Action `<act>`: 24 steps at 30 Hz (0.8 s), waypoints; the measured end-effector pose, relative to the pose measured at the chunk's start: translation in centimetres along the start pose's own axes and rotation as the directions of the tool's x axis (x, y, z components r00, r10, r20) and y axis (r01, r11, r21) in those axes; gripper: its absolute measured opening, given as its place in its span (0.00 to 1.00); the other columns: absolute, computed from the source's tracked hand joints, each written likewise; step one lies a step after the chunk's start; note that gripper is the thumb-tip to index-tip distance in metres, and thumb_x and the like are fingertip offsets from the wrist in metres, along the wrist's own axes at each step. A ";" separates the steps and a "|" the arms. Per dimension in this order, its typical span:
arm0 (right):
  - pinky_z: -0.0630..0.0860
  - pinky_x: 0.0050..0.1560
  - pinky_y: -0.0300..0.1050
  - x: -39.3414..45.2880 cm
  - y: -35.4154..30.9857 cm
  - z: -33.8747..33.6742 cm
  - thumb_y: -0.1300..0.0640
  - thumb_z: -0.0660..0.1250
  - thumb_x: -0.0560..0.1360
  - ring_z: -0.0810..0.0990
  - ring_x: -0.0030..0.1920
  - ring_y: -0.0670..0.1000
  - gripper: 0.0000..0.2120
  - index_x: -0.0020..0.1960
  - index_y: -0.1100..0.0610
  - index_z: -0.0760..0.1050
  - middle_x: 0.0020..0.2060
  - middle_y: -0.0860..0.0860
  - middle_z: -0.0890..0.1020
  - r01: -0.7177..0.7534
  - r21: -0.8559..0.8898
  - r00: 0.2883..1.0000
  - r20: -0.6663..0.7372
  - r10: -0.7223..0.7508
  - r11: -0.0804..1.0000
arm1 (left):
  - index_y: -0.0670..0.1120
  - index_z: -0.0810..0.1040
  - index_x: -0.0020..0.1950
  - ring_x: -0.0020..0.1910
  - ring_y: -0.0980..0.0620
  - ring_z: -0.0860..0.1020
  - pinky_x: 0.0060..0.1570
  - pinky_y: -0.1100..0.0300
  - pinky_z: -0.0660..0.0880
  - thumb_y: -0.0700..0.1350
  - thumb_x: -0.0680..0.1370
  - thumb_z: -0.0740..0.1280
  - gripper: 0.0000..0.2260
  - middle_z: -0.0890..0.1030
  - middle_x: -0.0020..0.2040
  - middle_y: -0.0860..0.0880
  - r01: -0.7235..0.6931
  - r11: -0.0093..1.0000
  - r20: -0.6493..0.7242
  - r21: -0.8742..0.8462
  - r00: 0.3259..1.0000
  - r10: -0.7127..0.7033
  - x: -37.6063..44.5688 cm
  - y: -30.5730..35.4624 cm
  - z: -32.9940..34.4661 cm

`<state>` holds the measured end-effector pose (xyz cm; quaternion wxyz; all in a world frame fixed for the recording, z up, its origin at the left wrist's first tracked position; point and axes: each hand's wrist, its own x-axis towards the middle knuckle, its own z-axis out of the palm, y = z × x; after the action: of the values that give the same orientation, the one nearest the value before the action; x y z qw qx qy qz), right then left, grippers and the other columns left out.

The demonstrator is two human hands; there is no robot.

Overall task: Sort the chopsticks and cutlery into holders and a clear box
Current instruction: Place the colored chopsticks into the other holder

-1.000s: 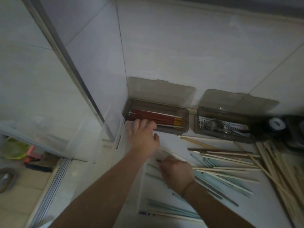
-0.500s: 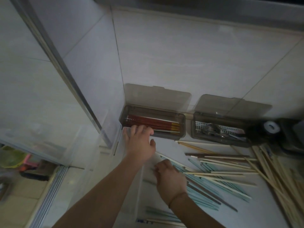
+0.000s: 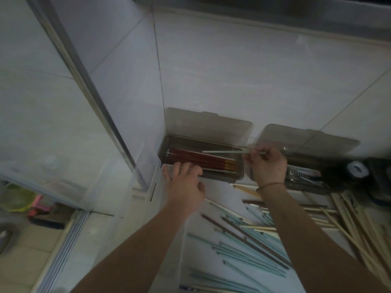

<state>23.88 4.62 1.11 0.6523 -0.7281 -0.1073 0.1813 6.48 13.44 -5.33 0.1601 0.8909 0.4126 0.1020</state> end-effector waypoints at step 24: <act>0.68 0.37 0.32 -3.7 4.3 -0.9 0.58 0.68 0.74 0.73 0.31 0.41 0.04 0.44 0.51 0.80 0.37 0.45 0.81 0.578 -0.570 0.812 0.471 -0.344 0.584 | 0.56 0.75 0.54 0.62 0.47 0.66 0.73 0.37 0.49 0.49 0.68 0.70 0.15 0.74 0.54 0.55 0.023 0.999 -0.013 0.026 1.000 -0.022 0.1 0.2 0.2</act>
<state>20.56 1.80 -2.65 0.3313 -0.8241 -0.4554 0.0615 6.75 13.33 -5.46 0.1471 0.8876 0.4249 0.1005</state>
